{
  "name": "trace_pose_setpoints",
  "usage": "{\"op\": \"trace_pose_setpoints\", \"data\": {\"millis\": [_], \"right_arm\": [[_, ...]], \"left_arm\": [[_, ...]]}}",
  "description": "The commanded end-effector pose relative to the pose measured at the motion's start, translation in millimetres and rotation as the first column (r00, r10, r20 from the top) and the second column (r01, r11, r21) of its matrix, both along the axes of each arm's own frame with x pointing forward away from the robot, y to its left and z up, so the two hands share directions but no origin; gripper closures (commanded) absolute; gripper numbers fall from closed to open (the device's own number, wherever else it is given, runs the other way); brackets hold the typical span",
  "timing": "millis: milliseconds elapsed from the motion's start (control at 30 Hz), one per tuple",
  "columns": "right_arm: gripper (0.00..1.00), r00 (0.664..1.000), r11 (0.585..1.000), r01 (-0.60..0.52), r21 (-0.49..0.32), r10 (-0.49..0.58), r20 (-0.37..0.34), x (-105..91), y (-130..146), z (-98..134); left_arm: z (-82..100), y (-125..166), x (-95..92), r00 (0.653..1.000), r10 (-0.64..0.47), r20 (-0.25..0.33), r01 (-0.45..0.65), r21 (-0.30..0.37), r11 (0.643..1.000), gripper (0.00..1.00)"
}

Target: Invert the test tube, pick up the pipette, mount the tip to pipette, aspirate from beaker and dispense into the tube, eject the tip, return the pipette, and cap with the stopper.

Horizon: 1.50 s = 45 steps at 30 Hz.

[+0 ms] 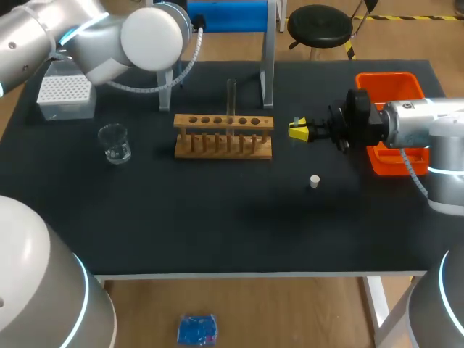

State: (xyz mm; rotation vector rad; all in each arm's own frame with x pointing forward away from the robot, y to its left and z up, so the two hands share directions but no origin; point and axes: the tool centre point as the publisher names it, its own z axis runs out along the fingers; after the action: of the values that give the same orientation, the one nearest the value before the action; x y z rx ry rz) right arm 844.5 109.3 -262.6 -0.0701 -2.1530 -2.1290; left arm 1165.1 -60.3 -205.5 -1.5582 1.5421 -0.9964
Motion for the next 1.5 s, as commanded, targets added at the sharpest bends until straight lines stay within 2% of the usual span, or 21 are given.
{"op": "trace_pose_setpoints", "data": {"millis": [33, 133, 400, 433, 500, 633, 933, 967, 1033, 1067, 1267, 1300, 1333, 1500], "right_arm": [[1.00, 1.000, 1.000, 0.002, -0.001, -0.002, 0.001, -0.5, 0.3, 0.0], [1.00, 1.000, 1.000, 0.002, -0.001, -0.002, 0.001, -0.5, 0.3, 0.0], [1.00, 1.000, 1.000, 0.002, -0.001, -0.002, 0.001, -0.5, 0.3, 0.0], [1.00, 1.000, 1.000, 0.002, -0.001, -0.002, 0.001, -0.5, 0.3, 0.0], [1.00, 1.000, 1.000, 0.002, -0.001, -0.002, 0.001, -0.5, 0.3, 0.0], [1.00, 1.000, 1.000, 0.002, -0.001, -0.002, 0.001, -0.5, 0.3, 0.0], [1.00, 1.000, 1.000, 0.002, -0.001, -0.002, 0.001, -0.5, 0.3, 0.0], [1.00, 1.000, 1.000, 0.002, -0.001, -0.002, 0.001, -0.5, 0.3, 0.0], [1.00, 1.000, 1.000, 0.002, -0.001, -0.002, 0.001, -0.5, 0.3, 0.0], [1.00, 1.000, 1.000, 0.002, -0.001, -0.002, 0.001, -0.5, 0.3, 0.0], [1.00, 1.000, 1.000, 0.002, -0.001, -0.002, 0.001, -0.5, 0.3, 0.0], [1.00, 1.000, 1.000, 0.002, -0.001, -0.002, 0.001, -0.5, 0.3, 0.0], [1.00, 1.000, 1.000, 0.002, -0.001, -0.002, 0.001, -0.5, 0.3, 0.0], [1.00, 1.000, 1.000, 0.002, -0.001, -0.002, 0.001, -0.5, 0.3, 0.0]], "left_arm": [[-1.4, 0.1, 3.3, 1.000, -0.001, -0.005, 0.001, 0.002, 1.000, 0.50], [-2.3, 1.5, 2.7, 1.000, 0.003, -0.006, -0.003, 0.004, 1.000, 0.53], [-4.7, 3.6, 1.3, 1.000, 0.014, -0.010, -0.014, 0.009, 1.000, 0.51], [-5.5, 3.9, 1.3, 1.000, 0.015, -0.011, -0.015, 0.010, 1.000, 0.38], [-6.3, 4.4, 1.5, 1.000, 0.018, -0.013, -0.018, 0.012, 1.000, 0.27], [-6.9, 5.3, 2.7, 1.000, 0.025, -0.013, -0.025, 0.011, 1.000, 0.19], [-6.8, 5.3, 5.3, 1.000, 0.025, -0.008, -0.025, 0.010, 1.000, 0.22], [-6.8, 5.3, 5.4, 1.000, 0.025, -0.008, -0.025, 0.010, 1.000, 0.23], [-6.8, 5.3, 5.6, 1.000, 0.025, -0.007, -0.025, 0.009, 1.000, 0.44], [-6.8, 5.3, 5.7, 1.000, 0.025, -0.007, -0.025, 0.009, 1.000, 0.51], [-8.5, 5.2, 4.9, 1.000, 0.027, -0.010, -0.027, 0.008, 1.000, 0.77], [-8.7, 5.2, 4.8, 1.000, 0.028, -0.011, -0.028, 0.008, 1.000, 0.85], [-9.0, 5.3, 4.7, 1.000, 0.029, -0.012, -0.029, 0.009, 1.000, 0.98], [-11.9, 6.4, 4.6, 0.999, 0.034, -0.017, -0.034, 0.010, 0.999, 1.00]]}}
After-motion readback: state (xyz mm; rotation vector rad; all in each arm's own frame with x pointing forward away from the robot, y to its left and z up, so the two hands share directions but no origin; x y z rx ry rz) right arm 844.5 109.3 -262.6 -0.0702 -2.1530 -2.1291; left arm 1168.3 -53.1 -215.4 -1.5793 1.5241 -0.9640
